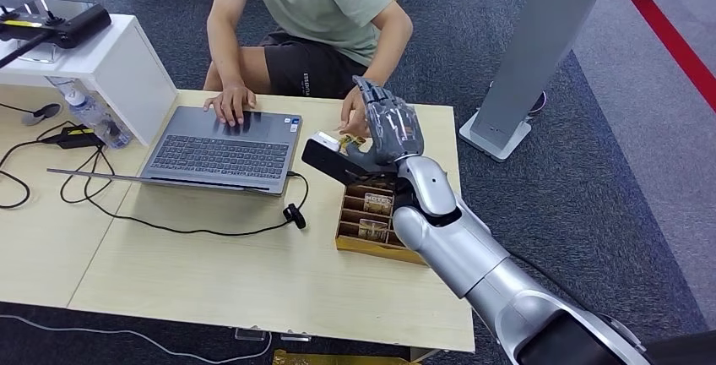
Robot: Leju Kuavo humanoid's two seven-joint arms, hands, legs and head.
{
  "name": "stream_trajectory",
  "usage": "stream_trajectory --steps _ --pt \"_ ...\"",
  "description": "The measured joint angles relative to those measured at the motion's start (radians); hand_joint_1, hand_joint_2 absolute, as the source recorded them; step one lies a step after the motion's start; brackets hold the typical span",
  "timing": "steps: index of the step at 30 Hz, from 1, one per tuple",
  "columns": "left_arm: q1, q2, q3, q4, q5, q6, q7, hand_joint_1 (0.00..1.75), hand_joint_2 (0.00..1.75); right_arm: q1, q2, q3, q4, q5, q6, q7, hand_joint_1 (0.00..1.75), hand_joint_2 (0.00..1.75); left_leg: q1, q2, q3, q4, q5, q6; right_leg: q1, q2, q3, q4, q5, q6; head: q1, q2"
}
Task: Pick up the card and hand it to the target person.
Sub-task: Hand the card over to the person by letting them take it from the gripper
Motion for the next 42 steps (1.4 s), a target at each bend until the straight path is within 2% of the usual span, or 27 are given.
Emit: stream_trajectory --steps 8,16,18,22,27,35,42 --pt "0.003 0.0 -0.003 0.0 0.018 0.002 -0.008 0.0 0.0 0.007 -0.024 -0.009 -0.049 -0.028 -0.017 0.004 0.0 1.75 0.0 0.0 0.0 0.0 0.0 0.0 0.0 0.0 0.0 0.0 0.0 0.0 0.0 0.0" --pt "0.009 0.001 -0.004 0.0 0.043 0.007 -0.014 0.0 0.0 0.079 -0.085 -0.055 -0.208 -0.24 -0.031 -0.086 0.0 1.75 0.0 0.0 0.001 0.001 0.0 0.0 0.0 0.0 0.0 -0.001 0.0 0.0 0.0 0.0" --pt "0.009 0.001 -0.004 0.0 0.045 0.007 -0.014 0.0 0.0 0.085 -0.088 -0.058 -0.216 -0.254 -0.033 -0.092 0.0 1.75 0.0 0.0 0.001 0.001 0.0 0.0 0.0 0.0 0.0 -0.001 0.0 0.0 0.0 0.0" --pt "0.015 0.006 -0.004 0.0 0.072 0.011 -0.019 0.0 0.0 0.277 -0.188 -0.141 -0.462 -0.542 -0.005 -0.261 0.0 1.75 0.0 0.0 0.001 0.001 0.0 0.0 0.0 0.0 0.0 -0.001 0.0 0.0 0.0 0.0" --pt "0.015 0.007 -0.004 0.0 0.079 0.013 -0.022 0.0 0.0 0.419 -0.244 -0.202 -0.562 -0.686 0.073 -0.362 0.0 1.75 0.0 0.0 0.001 0.001 -0.001 0.0 0.0 0.0 0.0 -0.001 0.0 0.0 0.0 0.0" --pt "0.014 0.007 0.001 0.0 0.089 0.025 -0.021 0.0 0.0 0.589 -0.286 -0.28 -0.532 -0.859 0.178 -0.523 0.0 1.75 0.0 0.0 0.0 0.0 -0.001 0.0 0.0 0.0 0.0 -0.001 0.0 0.0 0.0 0.0" --pt "0.013 0.007 0.008 0.0 0.09 0.033 -0.022 0.0 0.0 0.658 -0.289 -0.311 -0.463 -0.912 0.201 -0.577 0.0 1.75 0.0 0.0 0.0 0.0 -0.001 0.0 0.0 0.0 0.0 -0.001 0.0 0.0 0.0 0.0"
